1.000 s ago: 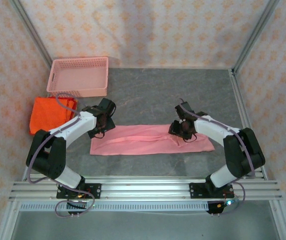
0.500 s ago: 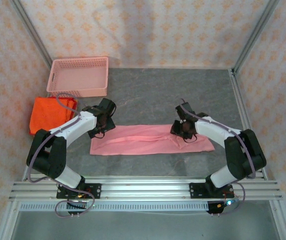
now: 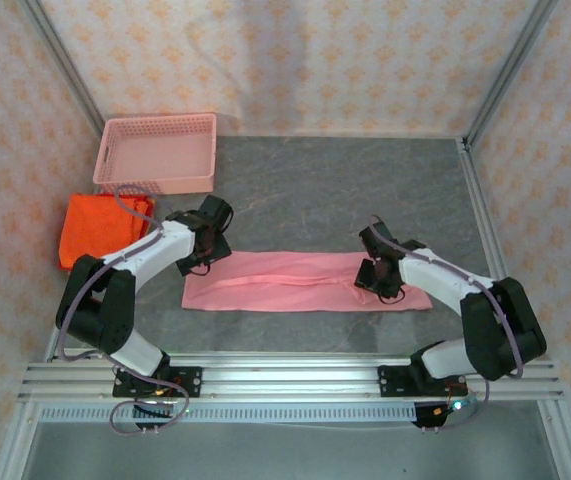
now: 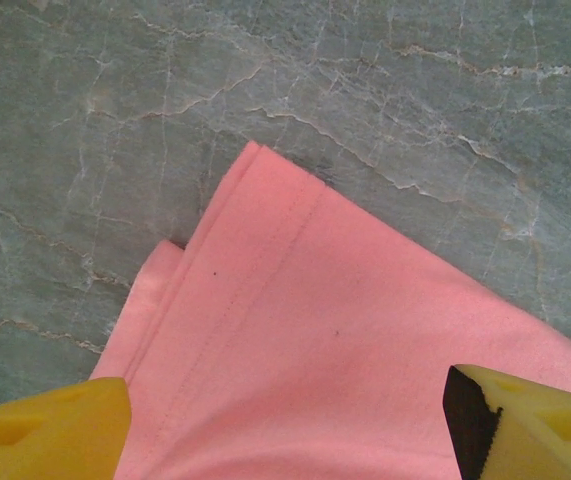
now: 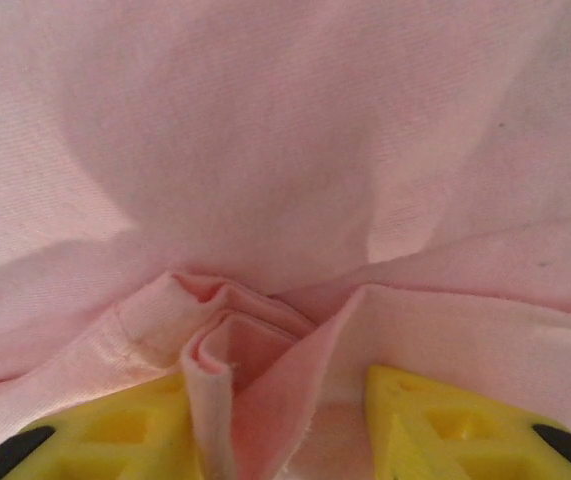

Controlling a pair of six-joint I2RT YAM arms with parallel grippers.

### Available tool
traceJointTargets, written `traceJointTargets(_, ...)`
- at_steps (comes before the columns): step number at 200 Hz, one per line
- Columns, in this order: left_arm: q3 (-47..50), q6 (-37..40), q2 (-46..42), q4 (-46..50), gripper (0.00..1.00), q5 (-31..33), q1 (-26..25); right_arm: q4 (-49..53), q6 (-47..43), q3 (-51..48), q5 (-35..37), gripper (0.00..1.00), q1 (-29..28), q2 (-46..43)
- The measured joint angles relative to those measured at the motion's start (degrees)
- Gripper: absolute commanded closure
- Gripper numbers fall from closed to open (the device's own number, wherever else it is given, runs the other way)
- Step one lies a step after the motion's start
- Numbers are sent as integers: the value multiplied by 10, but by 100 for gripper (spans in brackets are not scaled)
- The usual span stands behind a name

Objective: Fold and stack the t-shirts

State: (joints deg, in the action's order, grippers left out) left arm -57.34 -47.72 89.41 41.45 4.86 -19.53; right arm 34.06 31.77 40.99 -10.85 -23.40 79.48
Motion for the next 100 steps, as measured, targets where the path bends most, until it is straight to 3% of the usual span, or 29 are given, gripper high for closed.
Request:
traceJointTargets(49, -22, 20, 13, -10, 21, -13, -3, 13, 24, 0, 29, 44, 16, -81)
traceJointTargets(100, -89, 51, 115, -41, 33, -60, -11, -9, 98, -89, 40, 63, 110, -169)
